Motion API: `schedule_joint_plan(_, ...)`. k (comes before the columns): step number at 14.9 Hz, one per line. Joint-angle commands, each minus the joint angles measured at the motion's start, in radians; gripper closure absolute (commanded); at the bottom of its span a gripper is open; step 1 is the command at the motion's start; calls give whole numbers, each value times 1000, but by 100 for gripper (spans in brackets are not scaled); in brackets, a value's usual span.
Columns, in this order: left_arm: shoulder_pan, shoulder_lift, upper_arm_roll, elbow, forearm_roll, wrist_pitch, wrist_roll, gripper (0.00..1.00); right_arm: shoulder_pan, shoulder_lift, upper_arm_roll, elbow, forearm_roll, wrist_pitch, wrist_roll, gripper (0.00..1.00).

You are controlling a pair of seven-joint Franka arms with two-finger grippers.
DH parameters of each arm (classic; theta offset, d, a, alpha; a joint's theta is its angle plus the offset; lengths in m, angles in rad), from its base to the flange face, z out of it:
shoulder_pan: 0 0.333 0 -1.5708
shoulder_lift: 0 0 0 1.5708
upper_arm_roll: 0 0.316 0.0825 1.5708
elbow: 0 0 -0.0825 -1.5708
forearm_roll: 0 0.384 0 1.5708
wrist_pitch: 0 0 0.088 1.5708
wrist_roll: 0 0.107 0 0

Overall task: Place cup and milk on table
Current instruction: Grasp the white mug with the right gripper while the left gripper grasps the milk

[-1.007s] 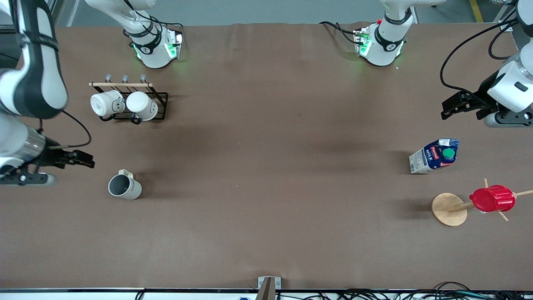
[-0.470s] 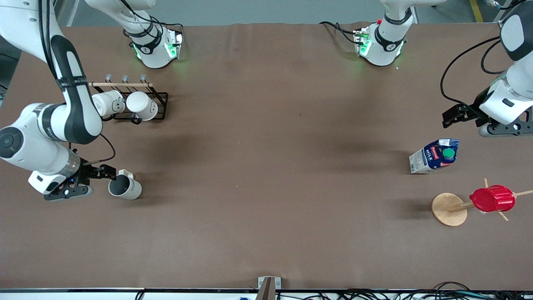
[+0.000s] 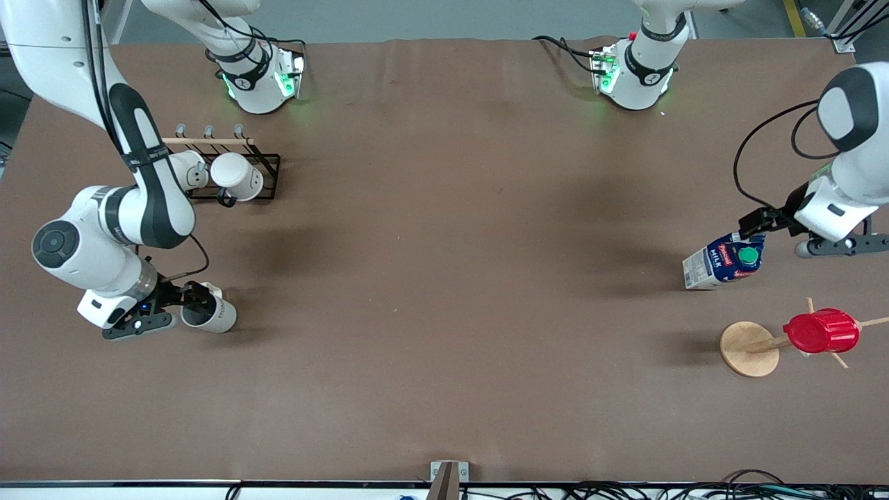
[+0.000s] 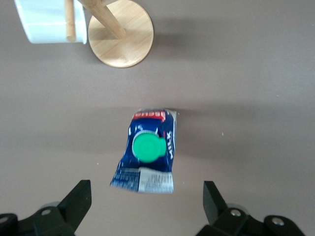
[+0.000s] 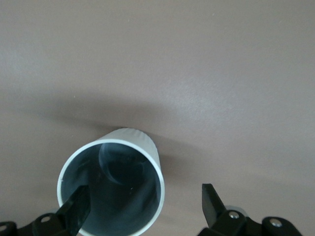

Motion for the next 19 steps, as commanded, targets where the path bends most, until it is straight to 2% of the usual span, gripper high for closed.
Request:
schedule_joint_plan(1, -1, 47, 3, 8, 16, 43, 2, 0, 2, 10, 1, -22, 0, 37, -14, 1)
schedule_joint_plan(2, 0, 64, 3, 10, 16, 55, 4, 0, 2, 18, 1, -21, 0, 39, -14, 6)
schedule_joint_plan(5, 0, 97, 3, 10, 16, 81, 7, 0, 5, 42, 1, -8, -1, 42, -14, 35)
schedule_joint_plan(7, -1, 114, 3, 10, 16, 104, 7, 0, 3, 46, 1, 4, 0, 39, -13, 61)
schedule_joint_plan(9, 0, 125, 3, 10, 16, 115, 7, 0, 3, 50, 1, 12, 0, 27, -2, 93)
schedule_joint_plan(10, 0, 130, 3, 8, 16, 120, 7, 0, 2, 50, 1, 10, 2, 25, -1, 100)
schedule_joint_plan(13, 3, 134, 3, 4, 16, 121, 16, 0, 0, 46, 1, 15, 13, 24, 24, 100)
schedule_joint_plan(15, 16, 139, 3, 1, 16, 121, 36, 5, 21, 27, 7, 53, 13, -57, 82, 100)
schedule_joint_plan(16, 17, 139, 3, -5, 16, 121, 36, 12, 43, 15, 10, 111, 11, -159, 138, 100)
schedule_joint_plan(17, 19, 139, 3, -6, 16, 121, 36, 24, 69, 10, 15, 190, 11, -288, 253, 100)
schedule_joint_plan(19, 19, 139, 3, -3, 16, 121, 36, 51, 136, 9, 49, 290, -4, -407, 490, 100)
